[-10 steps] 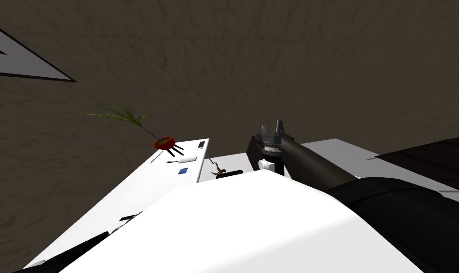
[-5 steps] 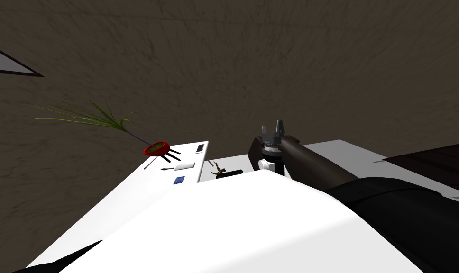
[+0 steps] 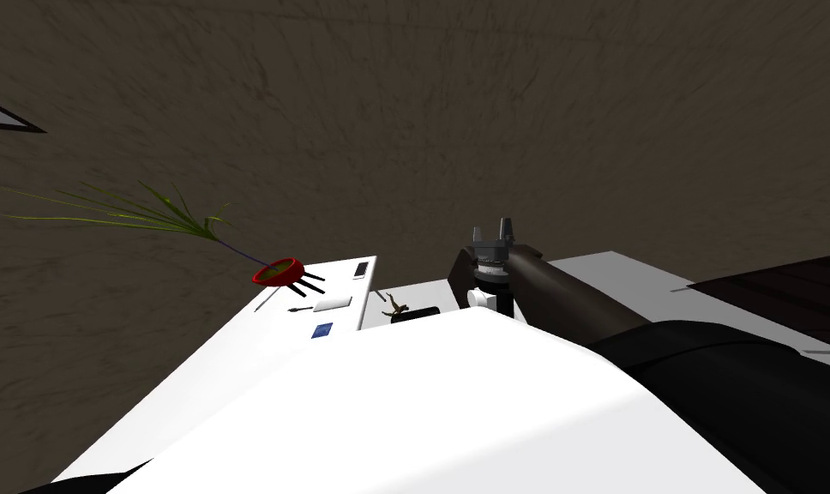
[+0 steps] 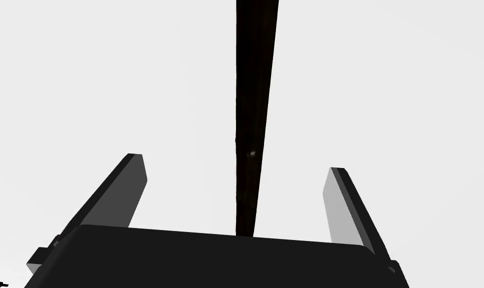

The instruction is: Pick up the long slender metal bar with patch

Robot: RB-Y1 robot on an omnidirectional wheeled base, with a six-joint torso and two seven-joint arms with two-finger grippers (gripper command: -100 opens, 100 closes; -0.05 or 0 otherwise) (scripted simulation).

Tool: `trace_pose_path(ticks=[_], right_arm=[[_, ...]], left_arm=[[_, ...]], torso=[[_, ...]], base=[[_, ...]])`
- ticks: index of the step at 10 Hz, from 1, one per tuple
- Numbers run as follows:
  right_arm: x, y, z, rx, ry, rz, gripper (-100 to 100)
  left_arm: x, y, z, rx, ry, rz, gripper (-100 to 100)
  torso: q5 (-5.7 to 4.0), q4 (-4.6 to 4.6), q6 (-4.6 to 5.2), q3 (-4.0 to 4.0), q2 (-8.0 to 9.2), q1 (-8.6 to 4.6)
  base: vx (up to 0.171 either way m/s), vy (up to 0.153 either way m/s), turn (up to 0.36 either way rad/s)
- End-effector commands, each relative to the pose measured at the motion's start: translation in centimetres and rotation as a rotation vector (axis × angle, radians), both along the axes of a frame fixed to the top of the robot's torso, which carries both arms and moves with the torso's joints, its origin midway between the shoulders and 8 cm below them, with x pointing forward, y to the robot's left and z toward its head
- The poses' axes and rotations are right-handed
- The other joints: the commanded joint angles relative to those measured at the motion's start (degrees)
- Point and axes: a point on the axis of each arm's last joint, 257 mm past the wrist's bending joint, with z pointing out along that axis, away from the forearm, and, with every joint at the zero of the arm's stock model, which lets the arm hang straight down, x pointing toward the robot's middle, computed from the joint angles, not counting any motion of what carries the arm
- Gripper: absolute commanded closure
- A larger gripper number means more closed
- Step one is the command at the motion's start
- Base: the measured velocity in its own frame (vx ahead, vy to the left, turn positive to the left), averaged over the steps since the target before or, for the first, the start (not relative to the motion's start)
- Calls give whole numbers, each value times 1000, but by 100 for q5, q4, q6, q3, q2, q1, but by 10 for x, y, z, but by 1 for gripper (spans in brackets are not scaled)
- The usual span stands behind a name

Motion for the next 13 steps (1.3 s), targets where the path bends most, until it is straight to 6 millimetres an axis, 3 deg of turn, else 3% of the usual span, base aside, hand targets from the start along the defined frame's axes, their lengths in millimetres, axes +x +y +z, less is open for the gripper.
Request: trace_pose_path(ticks=[1,2,3,7,8,9,12,13], right_arm=[[0,0,0,0,0,0,0],[0,0,0,0,0,0,0],[0,0,0,0,0,0,0],[0,0,0,0,0,0,0],[0,0,0,0,0,0,0],[0,0,0,0,0,0,0],[0,0,0,0,0,0,0],[0,0,0,0,0,0,0]], left_arm=[[-5,-3,-7,0,0,3,-100],[-3,-2,-4,-1,-1,1,-100],[-4,-2,-4,0,0,1,100],[-4,-2,-4,0,1,3,100],[-4,-2,-4,0,1,2,0],[3,-1,3,0,0,-3,100],[10,1,10,0,1,-8,100],[11,1,10,-1,1,-8,0]], torso=[[0,0,0,0,0,0],[0,0,0,0,0,0],[-1,0,0,1,2,-3],[-1,1,4,3,5,-6],[-1,1,3,3,5,-6],[-1,1,3,3,5,-7],[-6,2,1,7,13,-21],[-4,2,-1,6,11,-16]], base=[[19,21,-23],[8,10,-4],[0,0,0],[-1,0,3],[0,0,0],[-17,-16,30],[-25,-22,24],[0,0,0]])
